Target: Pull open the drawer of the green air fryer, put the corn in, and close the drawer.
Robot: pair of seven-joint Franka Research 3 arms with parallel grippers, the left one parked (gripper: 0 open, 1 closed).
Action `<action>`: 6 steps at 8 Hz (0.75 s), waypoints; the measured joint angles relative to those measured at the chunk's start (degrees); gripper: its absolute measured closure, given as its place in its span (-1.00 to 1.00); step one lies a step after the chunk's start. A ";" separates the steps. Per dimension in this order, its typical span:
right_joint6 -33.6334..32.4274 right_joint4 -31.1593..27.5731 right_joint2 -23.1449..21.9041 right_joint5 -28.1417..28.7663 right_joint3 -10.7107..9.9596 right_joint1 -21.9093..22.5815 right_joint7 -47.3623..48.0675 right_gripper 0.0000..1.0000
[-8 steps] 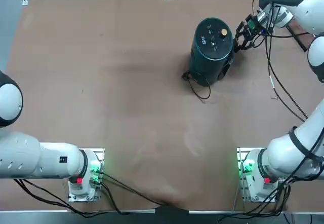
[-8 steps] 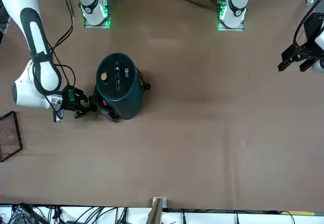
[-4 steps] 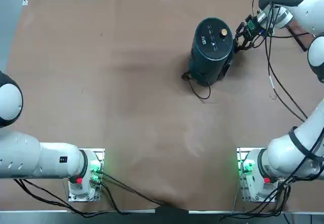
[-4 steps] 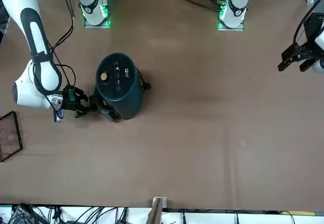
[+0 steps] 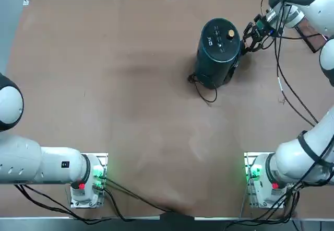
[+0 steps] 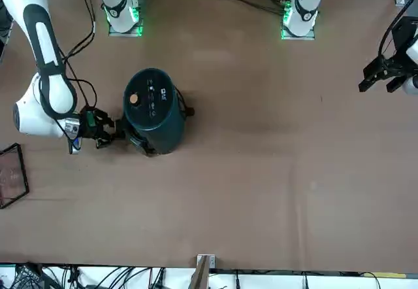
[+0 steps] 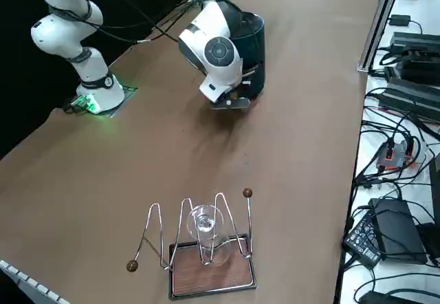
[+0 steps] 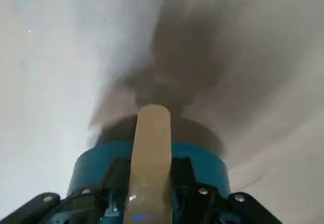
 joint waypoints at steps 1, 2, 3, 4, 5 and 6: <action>0.03 -0.17 0.03 0.07 -0.01 -0.16 0.00 0.10; 0.03 -0.34 0.03 0.19 -0.02 -0.33 0.00 0.10; 0.10 -0.50 0.12 0.24 -0.05 -0.36 0.00 0.10; 0.37 -0.66 0.45 0.28 -0.06 -0.36 0.00 0.10; 0.81 -0.73 1.05 0.53 -0.06 -0.36 -0.31 0.10; 1.13 -0.73 1.69 0.97 -0.06 -0.36 -1.15 0.10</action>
